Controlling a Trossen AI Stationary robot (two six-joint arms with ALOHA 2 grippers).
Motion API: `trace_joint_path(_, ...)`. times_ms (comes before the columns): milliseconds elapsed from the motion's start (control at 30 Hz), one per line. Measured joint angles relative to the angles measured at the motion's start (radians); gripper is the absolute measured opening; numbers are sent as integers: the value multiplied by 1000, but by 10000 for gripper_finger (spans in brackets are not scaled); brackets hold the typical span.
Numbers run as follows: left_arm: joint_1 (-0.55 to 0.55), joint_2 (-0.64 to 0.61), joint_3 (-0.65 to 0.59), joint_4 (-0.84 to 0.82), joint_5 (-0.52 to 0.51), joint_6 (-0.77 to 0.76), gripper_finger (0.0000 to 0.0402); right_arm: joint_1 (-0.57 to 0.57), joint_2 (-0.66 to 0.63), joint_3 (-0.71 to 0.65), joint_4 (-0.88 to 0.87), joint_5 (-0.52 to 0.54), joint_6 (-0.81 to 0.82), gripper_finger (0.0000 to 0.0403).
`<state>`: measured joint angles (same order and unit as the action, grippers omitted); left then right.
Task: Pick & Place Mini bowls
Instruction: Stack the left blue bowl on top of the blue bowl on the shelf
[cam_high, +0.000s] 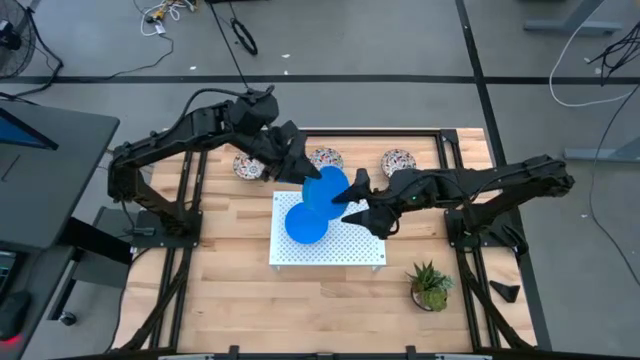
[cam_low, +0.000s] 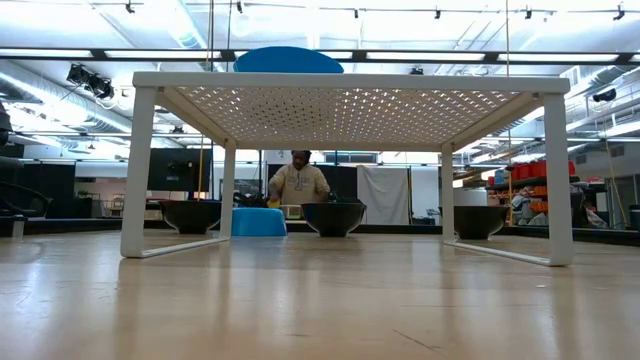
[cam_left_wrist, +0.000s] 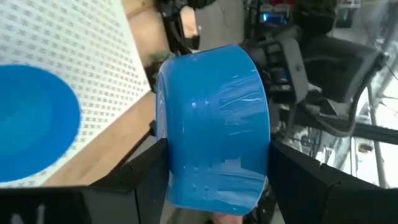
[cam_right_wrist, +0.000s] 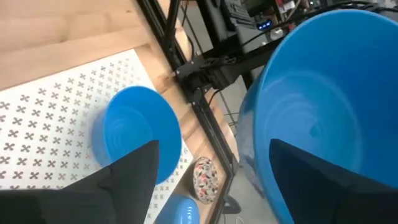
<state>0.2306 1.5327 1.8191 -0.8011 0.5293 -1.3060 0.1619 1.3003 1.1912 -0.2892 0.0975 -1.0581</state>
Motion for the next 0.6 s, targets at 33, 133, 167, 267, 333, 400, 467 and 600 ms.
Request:
trace_joint_path(33, 0, 3, -1, -4, 6, 0, 239, 0, 3, 0, -3, 0, 0, 299)
trace_joint_path(133, 1, 6, -1, -5, 8, 1, 239, 3, 7, 0, -5, 0, -3, 279)
trace_joint_path(167, 1, 7, 0, -5, 10, 2, 239, 3, 6, 0, -2, 0, -3, 270)
trace_joint_path(267, 1, 10, -1, -8, 13, 5, 239, 10, 3, 0, -8, 1, -8, 238)
trace_joint_path(333, 1, 10, -1, -7, 11, 6, 239, 13, 1, 0, -1, 0, -8, 214)
trace_joint_path(400, 1, 10, -1, -9, 6, 8, 239, 13, 0, 0, -3, 0, -5, 187)
trace_joint_path(467, 1, 10, -1, -10, 3, 8, 239, 13, 0, 0, -3, 1, 0, 159)
trace_joint_path(600, 1, 11, -2, -15, 0, 8, 239, 13, 0, 0, 1, 3, -8, 95)
